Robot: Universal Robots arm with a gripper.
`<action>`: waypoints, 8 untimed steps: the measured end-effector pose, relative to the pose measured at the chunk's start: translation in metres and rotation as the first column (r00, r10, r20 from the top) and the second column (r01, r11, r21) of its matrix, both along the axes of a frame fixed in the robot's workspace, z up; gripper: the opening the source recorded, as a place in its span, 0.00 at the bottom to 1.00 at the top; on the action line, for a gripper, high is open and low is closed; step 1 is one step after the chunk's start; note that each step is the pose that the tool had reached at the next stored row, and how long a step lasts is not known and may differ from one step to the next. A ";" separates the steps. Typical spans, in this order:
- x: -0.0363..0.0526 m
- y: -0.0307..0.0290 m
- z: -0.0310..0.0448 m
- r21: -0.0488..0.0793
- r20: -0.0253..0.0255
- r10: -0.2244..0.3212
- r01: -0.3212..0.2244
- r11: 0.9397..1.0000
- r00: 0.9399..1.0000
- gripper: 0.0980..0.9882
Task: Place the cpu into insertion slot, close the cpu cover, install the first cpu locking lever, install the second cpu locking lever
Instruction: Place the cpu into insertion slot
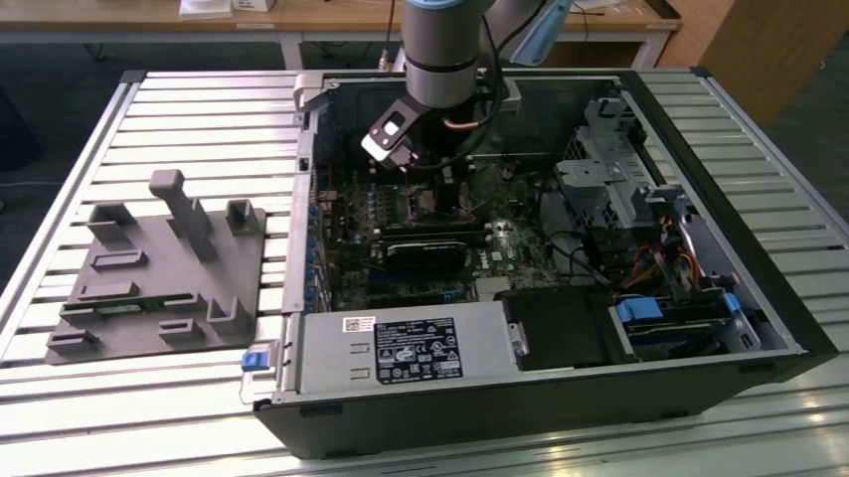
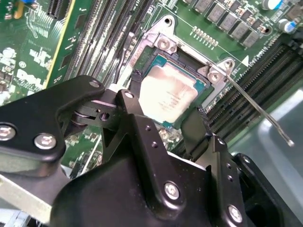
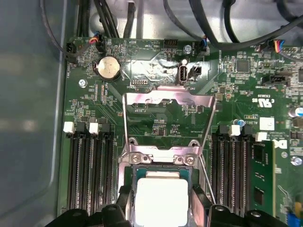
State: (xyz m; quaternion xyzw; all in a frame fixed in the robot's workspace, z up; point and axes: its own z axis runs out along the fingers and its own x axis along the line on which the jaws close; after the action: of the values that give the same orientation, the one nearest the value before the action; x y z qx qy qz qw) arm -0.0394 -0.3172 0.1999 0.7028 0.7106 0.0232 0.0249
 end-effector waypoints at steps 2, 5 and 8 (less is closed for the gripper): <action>0.0001 0.0000 0.0049 0.000 -0.002 0.000 0.000 1.000 1.000 0.58; 0.0011 -0.0001 0.0067 0.000 -0.008 0.000 0.000 1.000 1.000 0.49; 0.0037 -0.0006 0.0069 0.000 -0.019 0.000 0.000 1.000 1.000 0.36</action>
State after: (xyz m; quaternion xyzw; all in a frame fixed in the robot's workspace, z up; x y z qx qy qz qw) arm -0.0357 -0.3178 0.2068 0.7030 0.7108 0.0165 0.0183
